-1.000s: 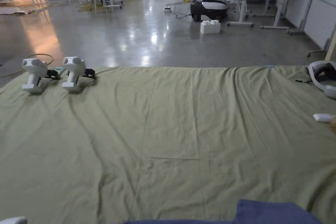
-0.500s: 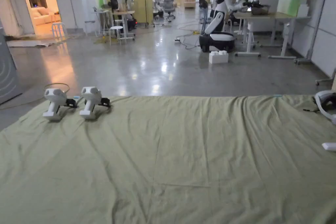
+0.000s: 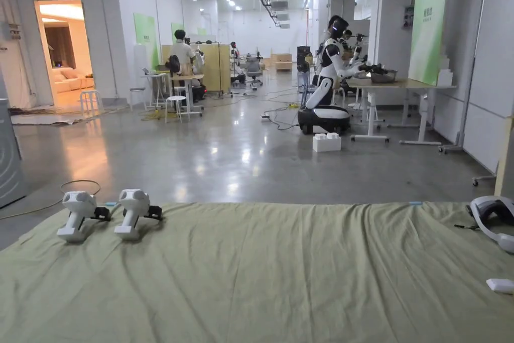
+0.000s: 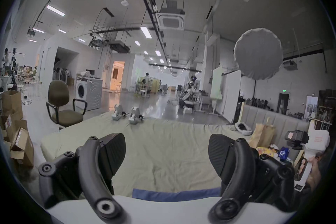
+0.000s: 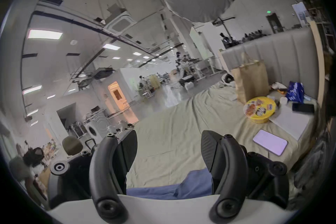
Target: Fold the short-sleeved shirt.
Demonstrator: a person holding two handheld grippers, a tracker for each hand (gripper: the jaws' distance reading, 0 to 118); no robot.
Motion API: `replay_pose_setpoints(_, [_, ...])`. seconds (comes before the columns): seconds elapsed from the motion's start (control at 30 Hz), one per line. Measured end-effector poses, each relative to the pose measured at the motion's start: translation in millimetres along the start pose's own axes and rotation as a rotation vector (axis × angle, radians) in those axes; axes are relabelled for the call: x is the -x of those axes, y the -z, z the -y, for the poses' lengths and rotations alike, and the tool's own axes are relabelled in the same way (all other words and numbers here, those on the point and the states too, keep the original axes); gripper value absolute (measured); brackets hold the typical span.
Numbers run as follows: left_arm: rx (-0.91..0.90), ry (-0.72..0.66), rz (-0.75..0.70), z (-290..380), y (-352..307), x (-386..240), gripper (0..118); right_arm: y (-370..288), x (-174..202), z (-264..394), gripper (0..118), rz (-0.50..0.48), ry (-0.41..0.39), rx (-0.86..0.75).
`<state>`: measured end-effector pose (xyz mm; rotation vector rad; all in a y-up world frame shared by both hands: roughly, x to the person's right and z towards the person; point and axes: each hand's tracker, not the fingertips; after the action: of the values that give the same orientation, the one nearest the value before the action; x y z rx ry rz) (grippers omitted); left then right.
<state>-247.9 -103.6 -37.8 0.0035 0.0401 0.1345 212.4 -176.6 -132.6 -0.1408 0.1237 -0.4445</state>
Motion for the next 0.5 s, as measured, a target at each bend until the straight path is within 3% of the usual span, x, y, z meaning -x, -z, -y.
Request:
replay_pose_setpoints(0.03, [0.0, -0.006, 0.017, -1.2, -1.3, 0.1, 99, -0.4, 4.3, 2.0, 78, 0.005, -0.047, -0.006])
replay_pose_setpoints(0.07, [0.009, -0.01, 0.022, -2.9, -0.5, -0.4, 89, -0.6, 9.3, 2.8, 73, 0.012, -0.106, 0.016])
replay_pose_setpoints(0.1, [0.01, -0.02, 0.042, -3.6, -0.1, 0.4, 57, -0.7, 14.8, 2.6, 42, 0.035, -0.158, 0.043])
replay_pose_setpoints(0.13, [0.009, -0.026, 0.049, -2.9, 0.1, 1.3, 15, -0.3, 19.8, 2.8, 5, 0.014, -0.215, 0.051])
replay_pose_setpoints(0.17, [0.008, -0.027, 0.044, -1.9, 1.1, 0.9, 2, -0.4, 25.4, 3.6, 3, 0.001, -0.275, 0.046])
replay_pose_setpoints(0.2, [0.022, -0.02, 0.005, 0.3, 3.2, -1.6, 2, -1.4, 33.7, 5.4, 2, 0.055, -0.323, 0.024])
replay_pose_setpoints(0.27, [0.03, -0.03, 0.033, 0.8, 6.6, 5.3, 2, -2.5, 39.1, 8.2, 2, -0.022, -0.396, 0.026])
replay_pose_setpoints(0.3, [0.056, -0.04, 0.049, -0.4, 8.3, 6.7, 2, -2.5, 43.0, 9.2, 2, 0.012, -0.409, 0.012])
replay_pose_setpoints(0.5, [0.049, 0.004, 0.052, 8.9, 7.6, 2.1, 2, 1.8, 57.7, 11.5, 2, 0.009, -0.504, -0.006])
